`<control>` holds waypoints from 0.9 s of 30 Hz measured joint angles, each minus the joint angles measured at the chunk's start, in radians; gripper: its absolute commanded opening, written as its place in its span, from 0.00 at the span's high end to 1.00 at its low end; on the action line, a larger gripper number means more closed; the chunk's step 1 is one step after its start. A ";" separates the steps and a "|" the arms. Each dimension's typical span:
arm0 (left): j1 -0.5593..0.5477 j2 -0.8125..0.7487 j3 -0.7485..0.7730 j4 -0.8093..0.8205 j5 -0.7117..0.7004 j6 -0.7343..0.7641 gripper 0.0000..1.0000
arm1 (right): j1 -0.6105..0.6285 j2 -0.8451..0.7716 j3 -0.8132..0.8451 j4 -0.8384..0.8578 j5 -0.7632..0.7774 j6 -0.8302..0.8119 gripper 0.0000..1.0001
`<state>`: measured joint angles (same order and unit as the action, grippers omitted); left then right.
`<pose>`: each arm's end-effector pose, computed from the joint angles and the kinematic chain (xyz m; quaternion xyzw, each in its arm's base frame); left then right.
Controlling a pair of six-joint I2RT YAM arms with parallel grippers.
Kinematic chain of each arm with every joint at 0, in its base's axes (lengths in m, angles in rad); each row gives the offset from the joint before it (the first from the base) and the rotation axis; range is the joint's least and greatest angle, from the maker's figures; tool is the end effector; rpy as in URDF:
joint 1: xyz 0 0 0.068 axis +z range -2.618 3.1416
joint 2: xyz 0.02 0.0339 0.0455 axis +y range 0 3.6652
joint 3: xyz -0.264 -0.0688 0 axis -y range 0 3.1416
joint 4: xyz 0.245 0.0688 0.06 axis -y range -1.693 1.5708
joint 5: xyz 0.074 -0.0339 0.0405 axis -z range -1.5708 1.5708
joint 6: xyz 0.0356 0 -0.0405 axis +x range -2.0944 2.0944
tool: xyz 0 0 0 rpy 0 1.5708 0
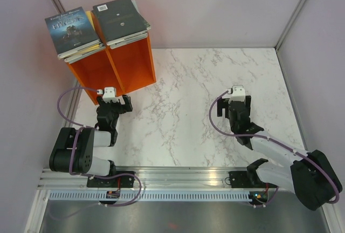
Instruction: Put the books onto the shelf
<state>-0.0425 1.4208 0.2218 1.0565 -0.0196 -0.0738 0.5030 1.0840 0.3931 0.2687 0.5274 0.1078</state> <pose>0.2338 -0.0092 0.1525 -0.0182 0.7554 -0.0307 0.6543 0.2006 0.0899 0.1940 -0.0203 0.8226 -0.0510 0.5660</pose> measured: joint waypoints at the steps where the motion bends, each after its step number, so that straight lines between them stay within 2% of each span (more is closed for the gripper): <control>1: 0.000 0.000 0.000 0.000 0.000 0.000 0.00 | -0.017 0.012 0.000 0.014 -0.007 -0.010 0.02; 5: 0.000 0.000 0.000 0.001 0.000 0.000 0.00 | -0.089 0.031 -0.008 0.059 -0.034 -0.055 0.02; 11: 0.000 0.000 0.000 0.001 0.000 0.000 0.00 | -0.230 0.061 -0.137 0.256 -0.090 -0.069 0.02; 23: 0.000 0.000 0.000 0.001 0.000 0.000 0.00 | -0.413 0.397 -0.181 0.786 -0.235 -0.055 0.02; 27: 0.000 0.001 0.000 0.001 0.000 0.000 0.00 | -0.420 0.454 -0.179 0.827 -0.290 -0.059 0.02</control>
<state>-0.0425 1.4220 0.2218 1.0576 -0.0193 -0.0738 0.0830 1.5375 0.2138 1.0958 0.2379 0.0486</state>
